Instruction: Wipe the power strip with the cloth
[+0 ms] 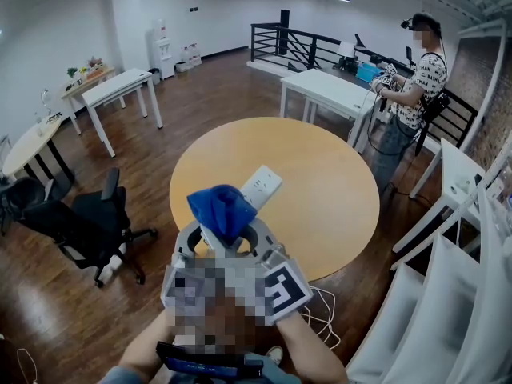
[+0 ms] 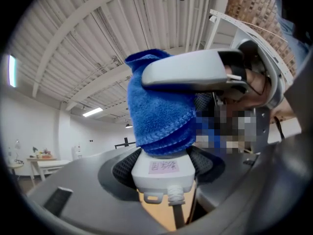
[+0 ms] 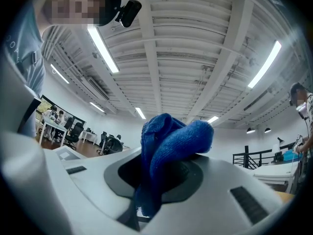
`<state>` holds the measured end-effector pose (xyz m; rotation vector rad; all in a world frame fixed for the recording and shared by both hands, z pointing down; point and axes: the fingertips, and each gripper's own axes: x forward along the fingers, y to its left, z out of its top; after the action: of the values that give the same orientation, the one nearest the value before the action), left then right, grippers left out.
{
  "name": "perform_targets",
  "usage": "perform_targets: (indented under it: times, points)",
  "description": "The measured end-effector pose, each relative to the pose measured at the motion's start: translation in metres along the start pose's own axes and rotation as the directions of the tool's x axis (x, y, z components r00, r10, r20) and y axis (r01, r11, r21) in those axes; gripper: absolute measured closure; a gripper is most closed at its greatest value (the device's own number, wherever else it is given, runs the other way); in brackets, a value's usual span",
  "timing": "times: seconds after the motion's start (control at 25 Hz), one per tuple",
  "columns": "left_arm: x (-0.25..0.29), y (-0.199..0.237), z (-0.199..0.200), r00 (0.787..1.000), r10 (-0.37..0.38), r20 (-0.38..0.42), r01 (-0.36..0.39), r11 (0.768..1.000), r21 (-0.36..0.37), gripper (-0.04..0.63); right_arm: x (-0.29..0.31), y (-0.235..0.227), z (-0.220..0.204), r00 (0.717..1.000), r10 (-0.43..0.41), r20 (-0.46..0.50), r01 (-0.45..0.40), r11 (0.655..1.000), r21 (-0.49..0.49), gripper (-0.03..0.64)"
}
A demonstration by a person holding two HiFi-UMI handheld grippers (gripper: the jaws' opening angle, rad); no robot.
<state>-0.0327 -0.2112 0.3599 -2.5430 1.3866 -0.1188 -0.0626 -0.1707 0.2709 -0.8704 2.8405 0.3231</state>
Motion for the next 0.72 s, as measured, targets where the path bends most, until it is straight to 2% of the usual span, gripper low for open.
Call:
perform_targets:
  times: [0.28, 0.52, 0.72]
  points:
    - [-0.002, 0.003, -0.001, 1.0, 0.005, 0.0, -0.005, 1.0, -0.01, 0.316, 0.001, 0.008, 0.0, 1.0, 0.006, 0.021, -0.007, 1.0, 0.026, 0.549]
    - [-0.008, 0.022, -0.002, 0.999, 0.035, 0.006, -0.034, 0.994, -0.099, 0.316, -0.033, -0.023, 0.019, 0.987, -0.136, 0.091, 0.137, 0.99, -0.011, 0.549]
    - [-0.011, 0.037, -0.001, 0.997, 0.071, 0.044, -0.066, 0.992, -0.103, 0.316, -0.046, -0.038, 0.007, 0.984, -0.169, 0.057, 0.17, 0.985, -0.012, 0.549]
